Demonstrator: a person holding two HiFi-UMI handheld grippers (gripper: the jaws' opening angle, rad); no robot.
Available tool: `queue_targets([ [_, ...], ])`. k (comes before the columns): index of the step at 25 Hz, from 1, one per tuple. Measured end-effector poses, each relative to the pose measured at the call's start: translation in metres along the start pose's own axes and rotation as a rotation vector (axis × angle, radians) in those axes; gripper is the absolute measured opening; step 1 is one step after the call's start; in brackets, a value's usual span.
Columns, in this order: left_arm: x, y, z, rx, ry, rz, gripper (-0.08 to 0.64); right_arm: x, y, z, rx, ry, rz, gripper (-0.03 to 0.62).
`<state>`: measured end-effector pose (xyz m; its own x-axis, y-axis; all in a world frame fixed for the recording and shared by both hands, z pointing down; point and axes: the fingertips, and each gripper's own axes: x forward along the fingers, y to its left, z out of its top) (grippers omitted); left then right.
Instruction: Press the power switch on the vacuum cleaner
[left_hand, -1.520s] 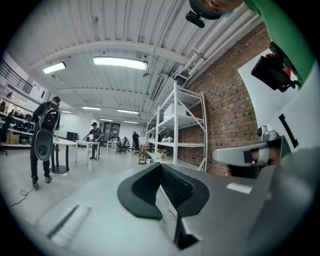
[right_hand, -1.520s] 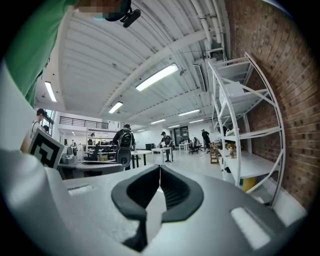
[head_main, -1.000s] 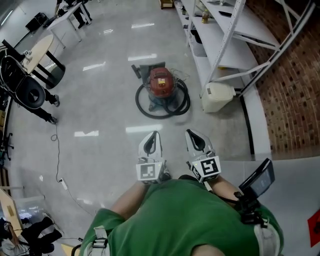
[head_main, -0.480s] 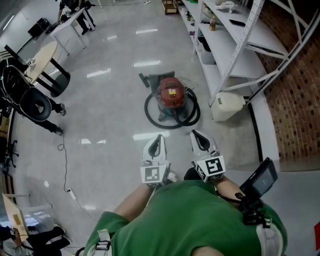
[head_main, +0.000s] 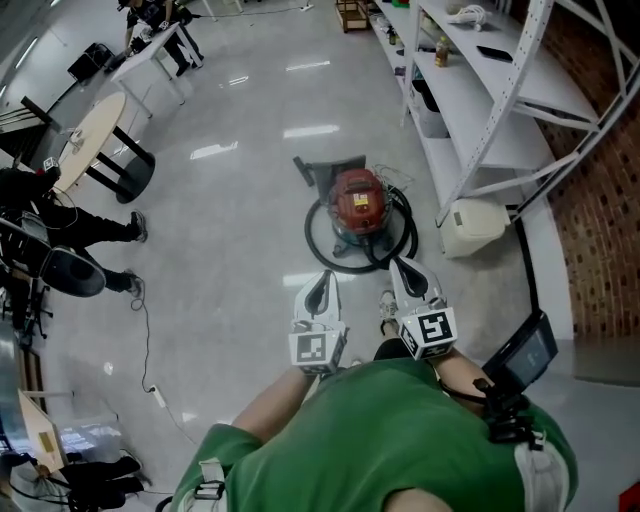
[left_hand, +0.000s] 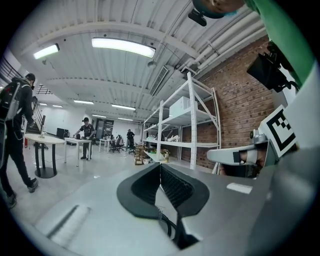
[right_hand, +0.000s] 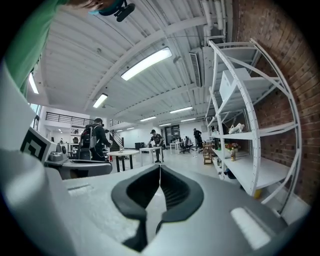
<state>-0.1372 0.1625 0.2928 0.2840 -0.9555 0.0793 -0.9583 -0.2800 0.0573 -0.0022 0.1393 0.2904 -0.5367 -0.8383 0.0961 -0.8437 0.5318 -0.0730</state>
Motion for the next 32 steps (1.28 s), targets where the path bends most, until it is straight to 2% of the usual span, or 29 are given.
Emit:
queue_targets([
  [14, 0.164, 0.017, -0.009, 0.035, 0.074, 0.076, 0.006, 0.118, -0.118, 0.001, 0.042, 0.028, 0.069, 0.005],
  [17, 0.194, 0.023, -0.029, 0.09, 0.123, 0.109, 0.006, 0.144, -0.146, -0.007, 0.069, 0.044, 0.083, 0.005],
  [20, 0.222, 0.027, -0.041, 0.086, 0.145, 0.125, 0.006, 0.168, -0.171, -0.014, 0.083, 0.054, 0.09, 0.005],
  [26, 0.254, 0.037, -0.048, 0.089, 0.159, 0.163, 0.006, 0.198, -0.193, -0.027, 0.081, 0.091, 0.11, 0.005],
  [32, 0.27, 0.051, -0.059, 0.033, 0.173, 0.194, 0.006, 0.216, -0.201, -0.033, 0.059, 0.146, 0.118, 0.005],
])
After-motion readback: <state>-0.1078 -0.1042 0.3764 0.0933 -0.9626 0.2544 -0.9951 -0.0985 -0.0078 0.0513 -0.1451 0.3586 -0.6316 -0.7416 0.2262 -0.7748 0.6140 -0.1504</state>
